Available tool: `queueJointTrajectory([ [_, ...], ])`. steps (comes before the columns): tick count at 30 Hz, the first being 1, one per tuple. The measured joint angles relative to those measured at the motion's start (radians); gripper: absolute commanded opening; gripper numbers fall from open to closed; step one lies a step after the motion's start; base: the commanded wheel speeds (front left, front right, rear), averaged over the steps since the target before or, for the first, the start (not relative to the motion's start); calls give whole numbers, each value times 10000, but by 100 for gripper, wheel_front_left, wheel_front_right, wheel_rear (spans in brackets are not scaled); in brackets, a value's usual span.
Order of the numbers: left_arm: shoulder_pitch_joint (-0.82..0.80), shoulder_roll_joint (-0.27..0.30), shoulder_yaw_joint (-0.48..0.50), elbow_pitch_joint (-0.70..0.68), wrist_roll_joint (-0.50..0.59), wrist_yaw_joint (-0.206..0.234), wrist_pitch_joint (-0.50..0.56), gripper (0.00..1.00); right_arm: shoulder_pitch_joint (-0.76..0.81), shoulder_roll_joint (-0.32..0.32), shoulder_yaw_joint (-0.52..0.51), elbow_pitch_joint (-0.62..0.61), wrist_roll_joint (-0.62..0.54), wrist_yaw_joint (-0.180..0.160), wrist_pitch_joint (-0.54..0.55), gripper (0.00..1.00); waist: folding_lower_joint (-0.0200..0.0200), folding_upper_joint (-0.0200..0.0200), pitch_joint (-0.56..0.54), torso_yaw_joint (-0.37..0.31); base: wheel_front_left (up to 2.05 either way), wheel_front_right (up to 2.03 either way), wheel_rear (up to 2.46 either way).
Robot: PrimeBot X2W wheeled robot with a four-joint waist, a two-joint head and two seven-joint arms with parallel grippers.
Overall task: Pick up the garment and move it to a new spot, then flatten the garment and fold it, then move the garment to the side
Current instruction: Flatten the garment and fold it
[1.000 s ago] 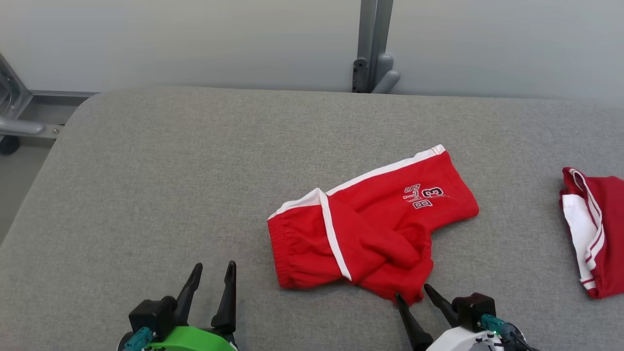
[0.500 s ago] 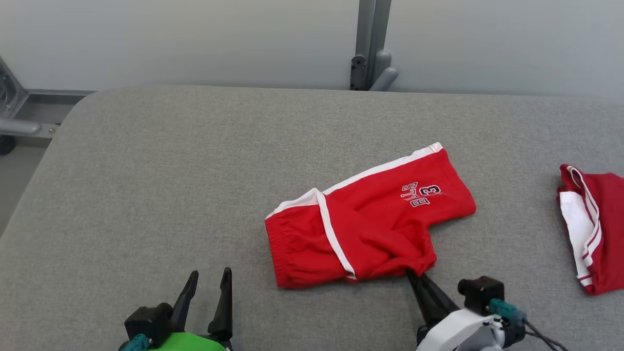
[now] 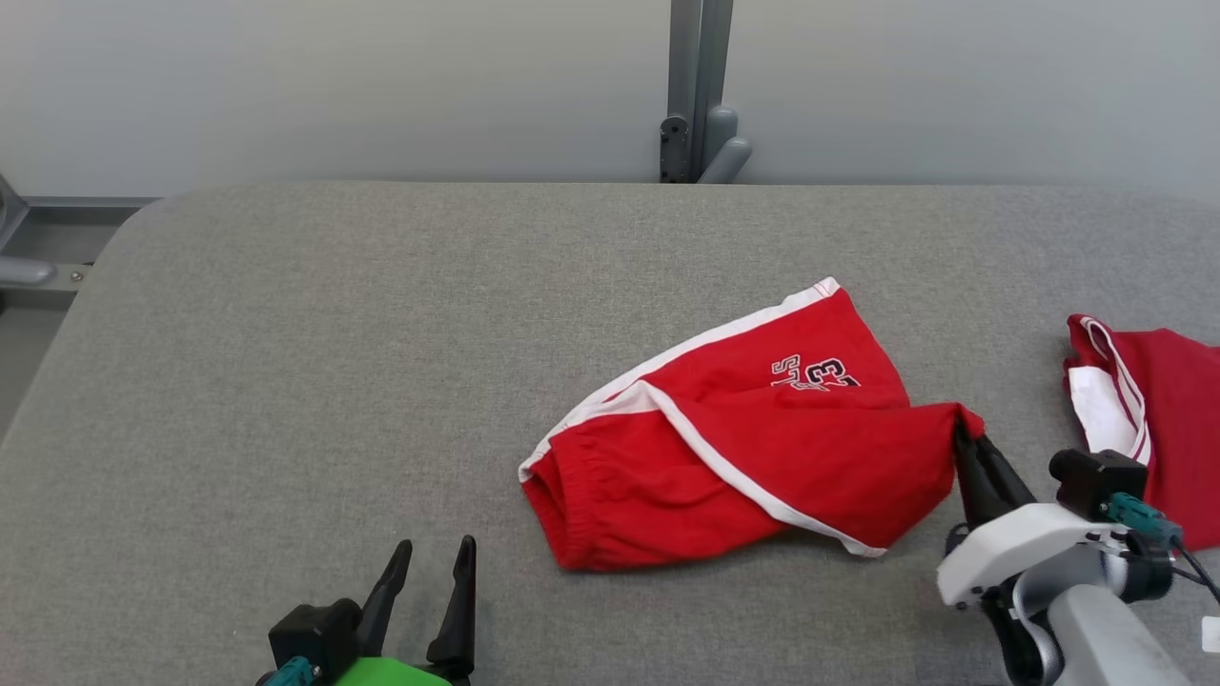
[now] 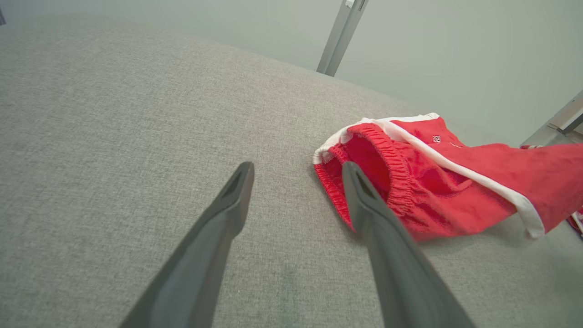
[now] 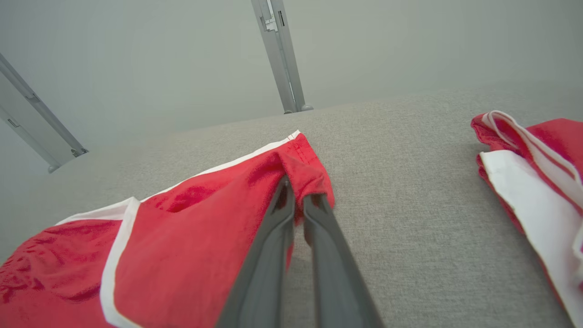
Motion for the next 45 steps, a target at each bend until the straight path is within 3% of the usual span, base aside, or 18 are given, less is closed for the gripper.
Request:
queueJointTrajectory([
  [4,-7,-2,-161,104,4,0,2,100,-619,-353,-1133,1718,-1250,-2,36,100,0,0,-17,136,0,0,0],
  [8,-81,0,-267,98,59,0,2,100,-963,-151,-2102,1841,-2104,-6,-4,100,0,0,-93,219,0,0,0],
  [17,-599,-2,-1020,-96,-249,0,0,100,14,662,-807,81,-2299,-2,-15,100,0,0,-194,-272,0,0,0],
  [26,-1628,-8,-2255,1266,-2050,-15,2,100,561,729,464,-453,-1891,-2,-15,100,0,0,-88,-1062,0,0,0],
  [35,-2611,-12,-2729,2811,-3398,-15,0,100,557,562,606,-516,-1716,-2,-15,100,0,0,249,-1682,0,0,0],
  [43,-3094,-12,-2752,3196,-3488,-15,0,100,490,579,685,-529,-1697,-2,-15,100,0,0,540,-1861,0,0,0],
  [44,-3145,-12,-2748,3204,-3486,-15,0,87,447,585,700,-533,-1689,-2,-15,100,0,0,575,-1873,0,0,0],
  [45,-3200,-12,-2746,3195,-3450,-15,0,44,414,587,708,-543,-1672,-2,-15,100,0,0,608,-1884,0,0,0],
])
